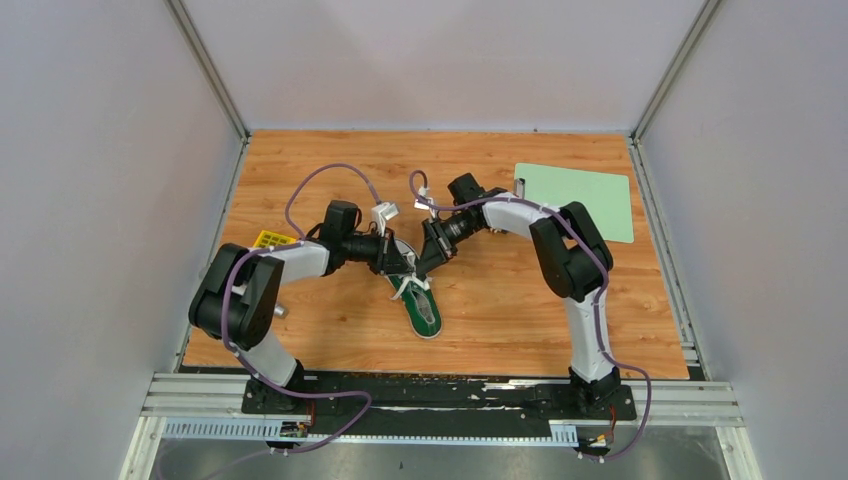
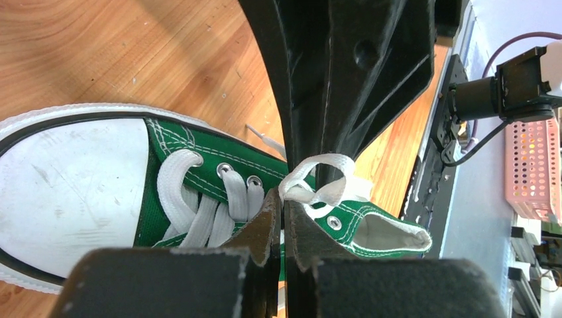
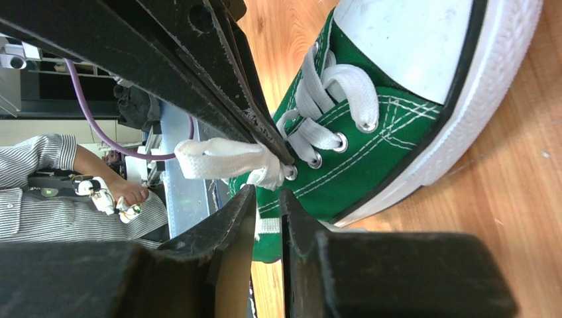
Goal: Tie the shoes
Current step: Cross the shoelace with the shoelace.
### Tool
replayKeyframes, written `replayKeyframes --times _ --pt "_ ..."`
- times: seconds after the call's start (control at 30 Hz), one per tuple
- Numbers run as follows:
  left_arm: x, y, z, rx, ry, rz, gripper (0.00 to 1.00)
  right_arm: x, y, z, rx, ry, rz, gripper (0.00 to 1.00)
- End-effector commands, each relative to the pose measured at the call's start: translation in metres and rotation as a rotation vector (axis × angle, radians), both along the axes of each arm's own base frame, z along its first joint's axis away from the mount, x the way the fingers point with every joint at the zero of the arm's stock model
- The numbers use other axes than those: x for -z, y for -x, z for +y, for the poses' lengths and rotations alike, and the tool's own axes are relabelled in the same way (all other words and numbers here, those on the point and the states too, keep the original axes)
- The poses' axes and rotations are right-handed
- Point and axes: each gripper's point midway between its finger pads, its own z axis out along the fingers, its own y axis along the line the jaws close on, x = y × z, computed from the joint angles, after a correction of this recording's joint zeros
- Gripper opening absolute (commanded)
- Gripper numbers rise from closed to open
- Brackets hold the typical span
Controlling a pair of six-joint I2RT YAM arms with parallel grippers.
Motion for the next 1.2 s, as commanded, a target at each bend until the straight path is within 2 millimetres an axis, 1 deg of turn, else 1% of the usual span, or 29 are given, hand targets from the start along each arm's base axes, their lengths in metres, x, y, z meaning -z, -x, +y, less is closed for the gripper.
replayKeyframes --times 0.0,0.1,0.23,0.3,0.4,0.53,0.67,0.93,1.07,1.17 --pt "-0.012 0.000 -0.001 0.034 0.004 -0.082 0.00 -0.024 -0.006 -0.004 0.003 -0.068 -0.048 0.21" --pt "-0.012 0.000 0.000 0.042 -0.006 -0.104 0.00 -0.018 -0.009 -0.001 0.005 -0.059 -0.031 0.22" --pt "-0.013 -0.002 0.002 0.038 -0.022 -0.127 0.00 -0.010 -0.018 0.002 0.020 -0.032 -0.045 0.22" --pt "-0.013 -0.002 0.003 0.035 -0.033 -0.136 0.00 -0.002 -0.024 0.002 0.039 0.008 -0.064 0.22" --pt "-0.014 -0.003 0.003 0.035 -0.037 -0.153 0.00 0.003 -0.025 0.005 0.035 0.012 -0.062 0.22" --pt "-0.016 -0.002 -0.001 0.044 -0.034 -0.161 0.00 0.000 -0.020 0.012 0.009 -0.013 -0.047 0.26" --pt "-0.016 -0.001 -0.002 0.050 -0.035 -0.159 0.00 -0.008 -0.011 0.016 -0.023 -0.058 -0.016 0.28" --pt "-0.015 -0.001 -0.002 0.052 -0.046 -0.163 0.00 -0.017 0.000 0.016 -0.055 -0.115 0.045 0.29" --pt "-0.016 -0.001 -0.003 0.052 -0.045 -0.163 0.00 -0.016 0.001 0.017 -0.056 -0.110 0.047 0.29" --pt "-0.018 -0.001 -0.003 0.052 -0.039 -0.163 0.00 -0.008 0.000 0.019 -0.049 -0.084 0.041 0.29"
